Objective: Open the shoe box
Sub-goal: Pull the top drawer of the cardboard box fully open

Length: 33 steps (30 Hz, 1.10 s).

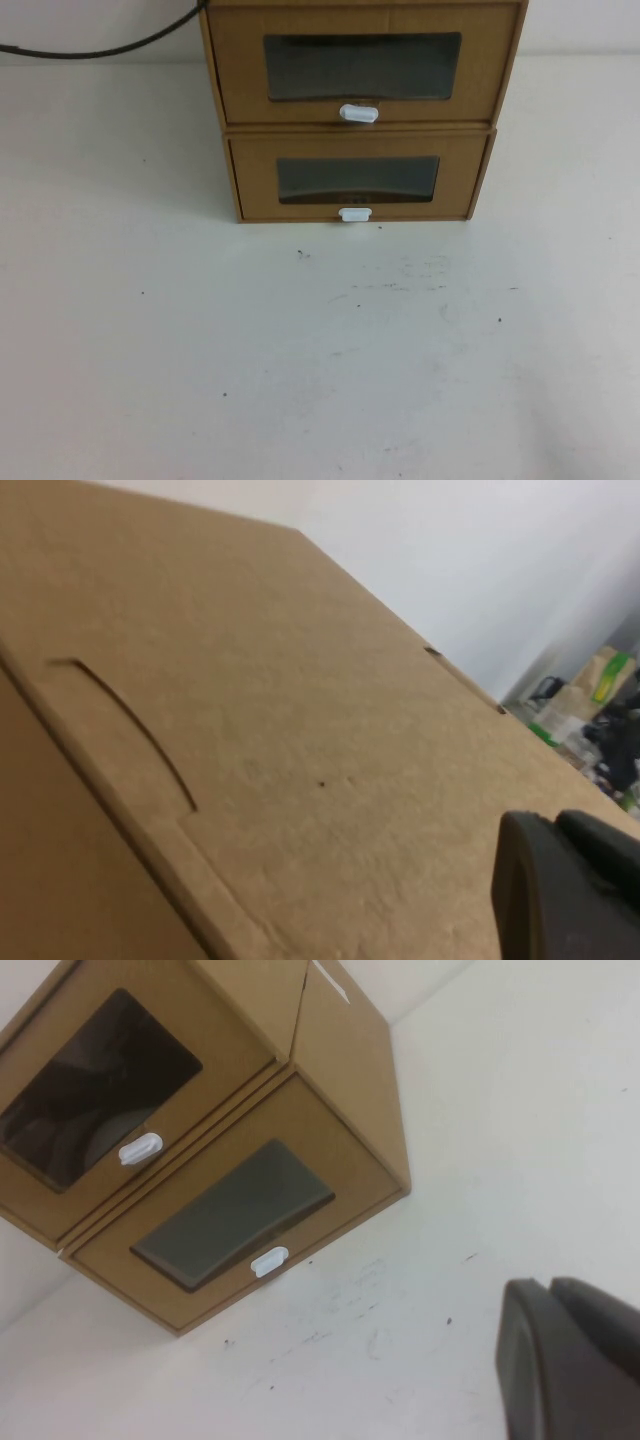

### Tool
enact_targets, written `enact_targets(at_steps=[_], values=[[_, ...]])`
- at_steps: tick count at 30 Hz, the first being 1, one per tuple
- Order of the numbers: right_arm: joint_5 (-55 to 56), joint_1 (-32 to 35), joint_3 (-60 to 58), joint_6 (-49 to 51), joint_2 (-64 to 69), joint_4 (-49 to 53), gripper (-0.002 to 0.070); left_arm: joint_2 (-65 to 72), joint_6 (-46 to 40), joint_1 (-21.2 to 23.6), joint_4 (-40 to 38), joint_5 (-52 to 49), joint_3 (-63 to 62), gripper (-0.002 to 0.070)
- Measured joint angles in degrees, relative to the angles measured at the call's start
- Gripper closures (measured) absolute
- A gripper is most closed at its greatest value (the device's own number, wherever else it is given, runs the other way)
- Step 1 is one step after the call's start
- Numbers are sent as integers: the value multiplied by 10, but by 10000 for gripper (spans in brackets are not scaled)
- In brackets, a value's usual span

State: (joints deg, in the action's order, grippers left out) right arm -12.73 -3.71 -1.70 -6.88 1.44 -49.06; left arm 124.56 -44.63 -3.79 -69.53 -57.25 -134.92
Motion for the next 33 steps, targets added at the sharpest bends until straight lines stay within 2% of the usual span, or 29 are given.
enact_targets(at_steps=[5,12,23,27,33], values=[[0,0,0,-9,0,0,694,23,-18,-21,-11,-2,0,678],[3,0,0,-26,0,-7,694,32,-32,-64,20,15,-1,678],[3,0,0,-39,0,-16,694,47,-7,-62,21,6,-12,678],[3,0,0,-90,0,-53,694,49,-5,-61,20,3,-14,680],[-30,0,12,-237,17,-138,694,49,-4,-58,20,-1,-14,680]])
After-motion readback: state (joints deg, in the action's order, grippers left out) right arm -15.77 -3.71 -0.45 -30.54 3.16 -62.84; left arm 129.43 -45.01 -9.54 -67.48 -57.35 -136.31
